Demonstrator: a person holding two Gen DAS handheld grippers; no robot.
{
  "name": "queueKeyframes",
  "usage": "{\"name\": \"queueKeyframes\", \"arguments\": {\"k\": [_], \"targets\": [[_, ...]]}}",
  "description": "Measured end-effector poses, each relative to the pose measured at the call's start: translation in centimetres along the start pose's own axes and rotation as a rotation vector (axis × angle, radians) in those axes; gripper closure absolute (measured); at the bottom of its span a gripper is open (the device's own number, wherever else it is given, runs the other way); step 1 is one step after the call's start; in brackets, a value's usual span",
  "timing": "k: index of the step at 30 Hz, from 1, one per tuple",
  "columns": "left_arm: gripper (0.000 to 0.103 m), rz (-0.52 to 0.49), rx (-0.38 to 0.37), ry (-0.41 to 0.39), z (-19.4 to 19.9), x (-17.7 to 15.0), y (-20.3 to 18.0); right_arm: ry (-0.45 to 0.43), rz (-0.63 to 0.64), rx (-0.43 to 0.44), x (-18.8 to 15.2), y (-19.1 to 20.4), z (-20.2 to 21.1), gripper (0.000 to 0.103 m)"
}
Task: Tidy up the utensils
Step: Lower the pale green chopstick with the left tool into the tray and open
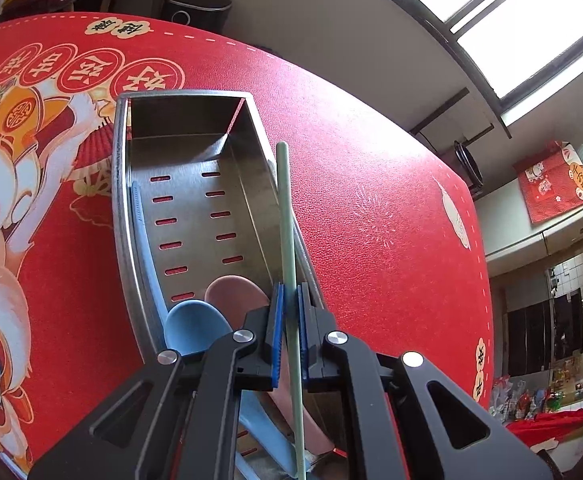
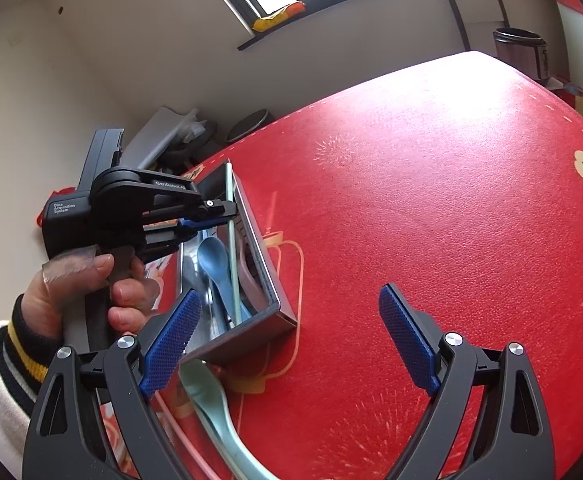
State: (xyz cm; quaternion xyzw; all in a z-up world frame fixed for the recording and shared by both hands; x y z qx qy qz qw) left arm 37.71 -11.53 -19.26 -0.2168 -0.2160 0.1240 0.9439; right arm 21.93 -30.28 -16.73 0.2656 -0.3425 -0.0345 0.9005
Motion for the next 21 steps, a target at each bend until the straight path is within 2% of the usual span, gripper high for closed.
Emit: {"name": "queueKeyframes", "arguments": {"k": [2, 4, 6, 13, 21], "targets": [[0.094, -0.002, 0.002, -0.004, 0.2, 0.2, 0.3, 0.006, -0.002, 0.000, 0.0, 0.0, -0.2, 0.016], [0.087, -0.014, 0.002, -0.011, 0.6, 0.2, 0.3, 0.009, -0.002, 0.001, -0.1, 0.0, -0.3, 0.016], [0.075, -0.032, 0.001, -0.022, 1.2, 0.3, 0.3, 0.012, 0.001, 0.001, -0.1, -0.1, -0.4, 0.016], [0.070, -0.107, 0.043, -0.066, 3.5, 0.2, 0.6, 0.019, 0.014, -0.019, -0.1, 0.2, -1.1, 0.016], [0.054, -0.315, 0.092, -0.151, 8.4, -2.5, 0.7, 0.007, 0.041, -0.027, -0.3, 0.5, -0.8, 0.016]]}}
Point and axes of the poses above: each gripper's, at about its wrist camera, not at the fingertips, and z roughly against the way its jaws point, y to its left, x to its top, the point moved 6 cm from there along -z, roughly the way its jaws point, and after that the axes turned 1 degree about z, right-handed, at the moved point
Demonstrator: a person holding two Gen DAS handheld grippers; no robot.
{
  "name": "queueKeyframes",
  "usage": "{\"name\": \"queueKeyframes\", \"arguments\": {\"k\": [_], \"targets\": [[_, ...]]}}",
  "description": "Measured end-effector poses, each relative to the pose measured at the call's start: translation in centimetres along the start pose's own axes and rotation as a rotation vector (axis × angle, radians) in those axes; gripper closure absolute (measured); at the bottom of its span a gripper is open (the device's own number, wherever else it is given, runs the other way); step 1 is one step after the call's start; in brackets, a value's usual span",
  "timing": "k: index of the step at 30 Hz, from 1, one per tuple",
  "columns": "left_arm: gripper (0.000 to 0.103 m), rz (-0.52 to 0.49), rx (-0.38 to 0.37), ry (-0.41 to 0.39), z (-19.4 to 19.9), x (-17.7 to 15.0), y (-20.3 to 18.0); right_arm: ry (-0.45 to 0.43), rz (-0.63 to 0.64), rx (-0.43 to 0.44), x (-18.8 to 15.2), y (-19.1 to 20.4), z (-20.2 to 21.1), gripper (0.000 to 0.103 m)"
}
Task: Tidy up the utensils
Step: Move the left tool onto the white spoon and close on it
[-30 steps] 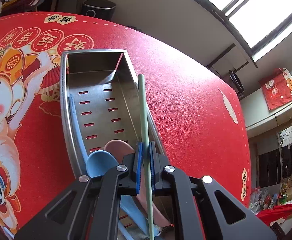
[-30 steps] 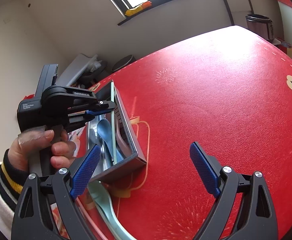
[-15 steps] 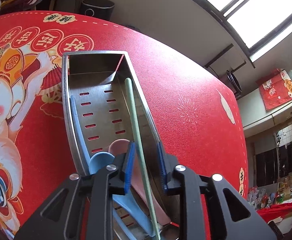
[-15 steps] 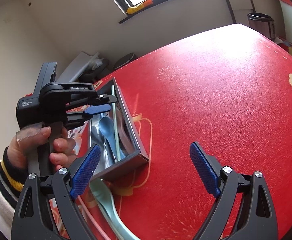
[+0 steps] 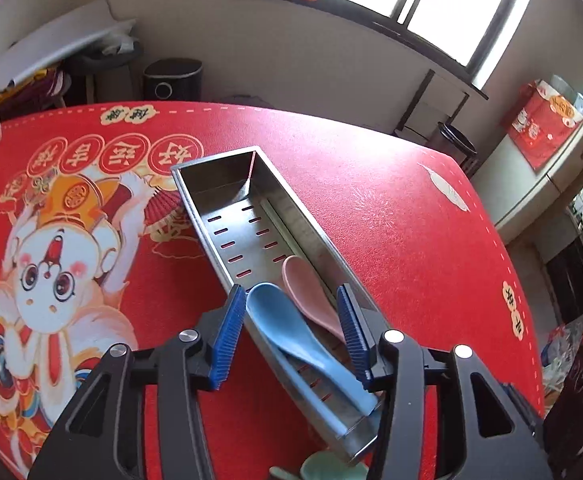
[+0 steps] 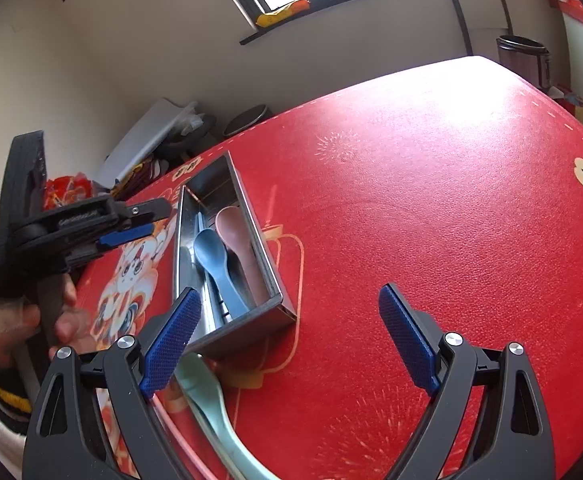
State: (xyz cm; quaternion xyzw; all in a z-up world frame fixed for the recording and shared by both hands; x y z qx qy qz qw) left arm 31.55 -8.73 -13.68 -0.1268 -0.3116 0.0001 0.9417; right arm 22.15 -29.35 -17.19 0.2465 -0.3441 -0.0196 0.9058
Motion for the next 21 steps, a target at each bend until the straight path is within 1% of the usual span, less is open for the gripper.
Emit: {"name": "queueKeyframes", "arguments": {"k": [4, 6, 11, 13, 15, 17, 21], "targets": [[0.047, -0.090, 0.041, -0.052, 3.5, -2.2, 0.9, -0.003, 0.022, -0.004, -0.2, 0.6, 0.2, 0.016], [0.042, -0.112, 0.062, -0.079, 5.4, -3.6, 1.9, -0.005, 0.038, -0.011, -0.4, 1.0, 0.2, 0.016], [0.033, -0.144, 0.117, -0.135, 9.7, -7.8, 5.1, -0.032, 0.118, -0.047, -0.8, 2.6, 0.4, 0.016], [0.027, -0.159, 0.119, -0.154, 11.3, -9.6, 6.1, -0.048, 0.158, -0.071, -1.1, 3.4, 0.5, 0.016], [0.021, -0.181, 0.123, -0.168, 12.6, -11.4, 6.9, -0.041, 0.187, -0.078, -1.6, 4.1, 0.4, 0.016], [0.018, -0.205, 0.125, -0.175, 13.4, -13.1, 7.4, -0.030, 0.204, -0.080, -2.2, 4.9, 0.6, 0.016], [0.018, -0.235, 0.091, -0.155, 13.6, -16.0, 7.6, -0.058, 0.216, -0.048, -3.9, 6.3, 1.9, 0.016]]}}
Point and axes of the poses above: each gripper's, at about its wrist camera, not at the fingertips, and z roughly against the way its jaws point, y to its left, x to its top, the point moved 6 cm from there along -z, roughly the way its jaws point, and after that the axes turned 1 degree about z, right-handed, at the moved point
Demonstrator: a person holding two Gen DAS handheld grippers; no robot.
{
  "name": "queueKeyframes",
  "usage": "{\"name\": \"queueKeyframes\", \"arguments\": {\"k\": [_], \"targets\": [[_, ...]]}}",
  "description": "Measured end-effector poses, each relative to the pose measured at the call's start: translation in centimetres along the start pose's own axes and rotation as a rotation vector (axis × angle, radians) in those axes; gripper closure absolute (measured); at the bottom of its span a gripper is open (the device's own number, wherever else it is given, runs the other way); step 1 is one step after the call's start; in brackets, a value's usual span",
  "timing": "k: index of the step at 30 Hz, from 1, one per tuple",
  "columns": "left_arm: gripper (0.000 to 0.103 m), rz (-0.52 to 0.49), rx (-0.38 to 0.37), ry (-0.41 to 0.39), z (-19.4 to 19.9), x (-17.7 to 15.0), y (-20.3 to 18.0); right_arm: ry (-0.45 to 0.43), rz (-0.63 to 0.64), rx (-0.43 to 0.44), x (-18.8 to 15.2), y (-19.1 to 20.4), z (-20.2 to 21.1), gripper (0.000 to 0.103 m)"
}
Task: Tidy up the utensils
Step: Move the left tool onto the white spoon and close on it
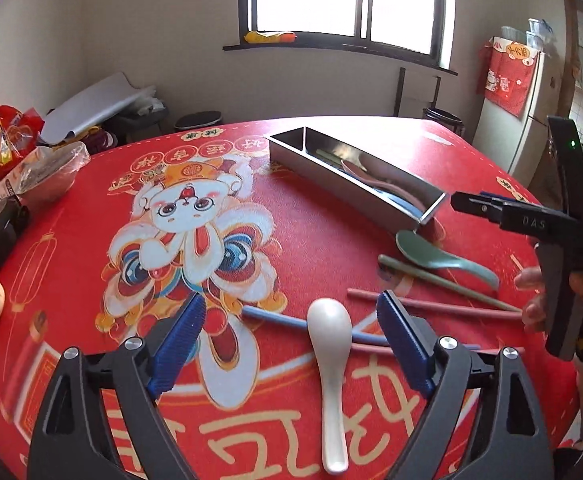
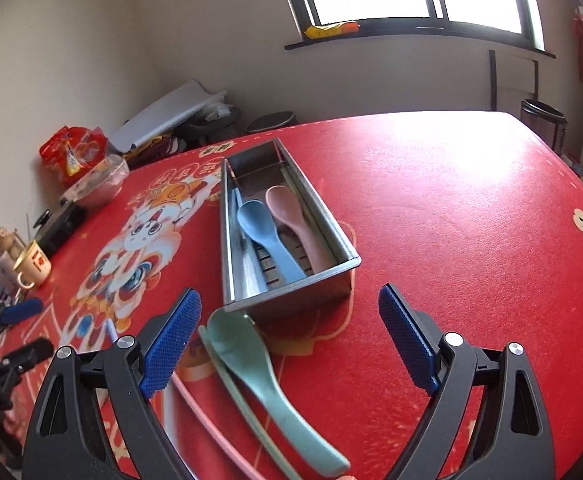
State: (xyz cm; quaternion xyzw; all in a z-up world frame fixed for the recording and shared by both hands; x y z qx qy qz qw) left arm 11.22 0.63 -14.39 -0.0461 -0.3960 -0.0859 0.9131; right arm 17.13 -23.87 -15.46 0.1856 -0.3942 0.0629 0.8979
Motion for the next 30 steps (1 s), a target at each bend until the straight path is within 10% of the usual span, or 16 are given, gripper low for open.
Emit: {"name": "queueKeyframes", "arguments": {"k": [10, 30], "targets": [[0.021, -0.006, -0.086, 0.058, -1.8, -4.4, -1.4, 0.074, -0.021, 0.054, -4.7, 2.3, 1.3, 0.016], [0.079, 0.077, -0.187, 0.162, -4.4, -5.2, -0.6, 0.113, -0.044, -0.039, -6.4, 1.4, 0.8, 0.015]]}}
Point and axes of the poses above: each gripper's, at about its wrist camera, not at the fingertips, and z roughly against the way its jaws point, y to its left, x to its top, the point moved 6 cm from there along -z, roughly the way its jaws point, and after that the axes turned 1 degree about z, right-handed, at the moved point
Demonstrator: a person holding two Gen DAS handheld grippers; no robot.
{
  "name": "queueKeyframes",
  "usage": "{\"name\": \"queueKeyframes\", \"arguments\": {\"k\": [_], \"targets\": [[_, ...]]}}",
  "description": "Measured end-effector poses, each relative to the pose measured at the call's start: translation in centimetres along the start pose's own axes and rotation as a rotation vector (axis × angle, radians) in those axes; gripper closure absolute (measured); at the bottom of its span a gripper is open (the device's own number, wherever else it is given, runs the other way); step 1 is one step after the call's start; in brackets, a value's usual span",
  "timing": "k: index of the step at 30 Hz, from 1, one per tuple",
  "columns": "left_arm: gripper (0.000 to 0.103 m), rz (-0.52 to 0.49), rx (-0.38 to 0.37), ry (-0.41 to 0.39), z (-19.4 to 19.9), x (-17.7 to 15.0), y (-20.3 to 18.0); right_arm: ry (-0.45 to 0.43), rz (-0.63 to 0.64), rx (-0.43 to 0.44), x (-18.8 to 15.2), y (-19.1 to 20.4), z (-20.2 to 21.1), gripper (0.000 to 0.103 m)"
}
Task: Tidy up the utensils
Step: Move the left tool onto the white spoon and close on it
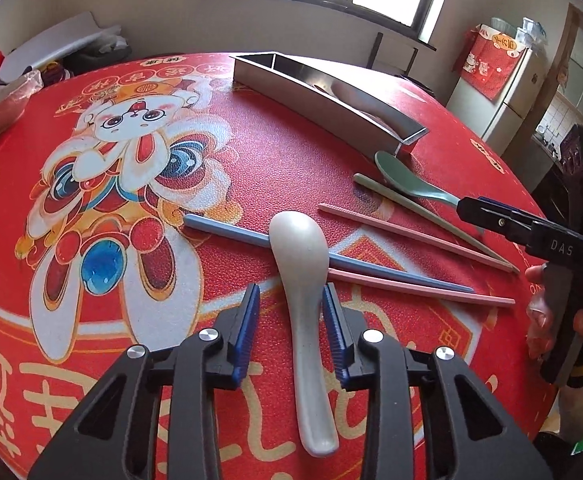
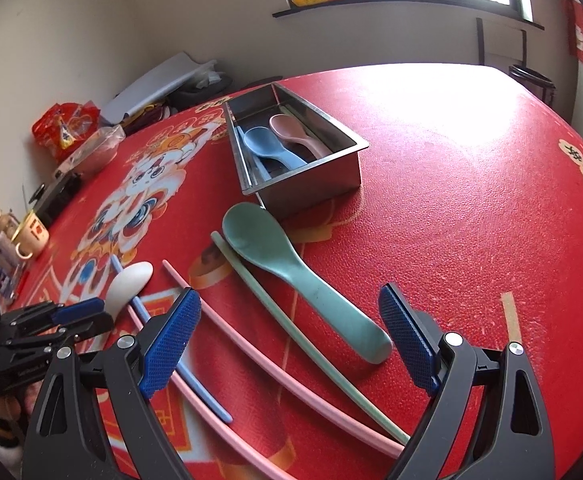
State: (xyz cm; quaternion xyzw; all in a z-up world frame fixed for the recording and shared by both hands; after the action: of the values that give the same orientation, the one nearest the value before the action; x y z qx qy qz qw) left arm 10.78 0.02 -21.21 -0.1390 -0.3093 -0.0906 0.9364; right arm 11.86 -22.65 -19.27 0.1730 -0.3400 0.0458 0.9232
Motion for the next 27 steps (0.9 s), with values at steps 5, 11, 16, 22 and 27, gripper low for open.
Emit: {"name": "queueKeyframes", "arguments": {"k": [5, 11, 16, 22, 27], "targets": [[0.086, -0.005, -0.007, 0.013, 0.0, -0.1, -0.4, 0.003, -0.010, 0.014, 0.0, -0.1, 0.0, 0.015], [0.088, -0.058, -0.003, 0.011, 0.3, -0.3, -2.0, 0.005, -0.016, 0.024, -0.1, -0.2, -0.1, 0.015], [0.092, -0.115, -0.012, 0.005, 0.7, -0.5, -3.8, 0.005, -0.019, 0.028, -0.1, -0.1, -0.1, 0.015], [0.092, -0.148, -0.017, 0.011, 0.8, -1.1, -4.7, 0.005, -0.026, 0.034, -0.1, -0.1, -0.1, 0.015], [0.089, -0.201, -0.029, 0.037, 0.6, -2.0, -6.1, 0.006, -0.030, 0.040, -0.1, -0.2, -0.1, 0.015]]}}
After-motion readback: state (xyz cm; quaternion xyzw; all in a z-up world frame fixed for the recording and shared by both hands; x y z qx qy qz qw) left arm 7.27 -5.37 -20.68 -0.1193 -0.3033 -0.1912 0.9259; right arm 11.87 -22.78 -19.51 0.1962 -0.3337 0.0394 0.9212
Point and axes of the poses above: each gripper's, at about its wrist camera, not at the fingertips, and z roughly against the way its jaws point, y to its left, x to its top, the point moved 6 cm from there along -z, roughly the way its jaws point, and after that the axes turned 1 degree about z, right-handed, at the moved point
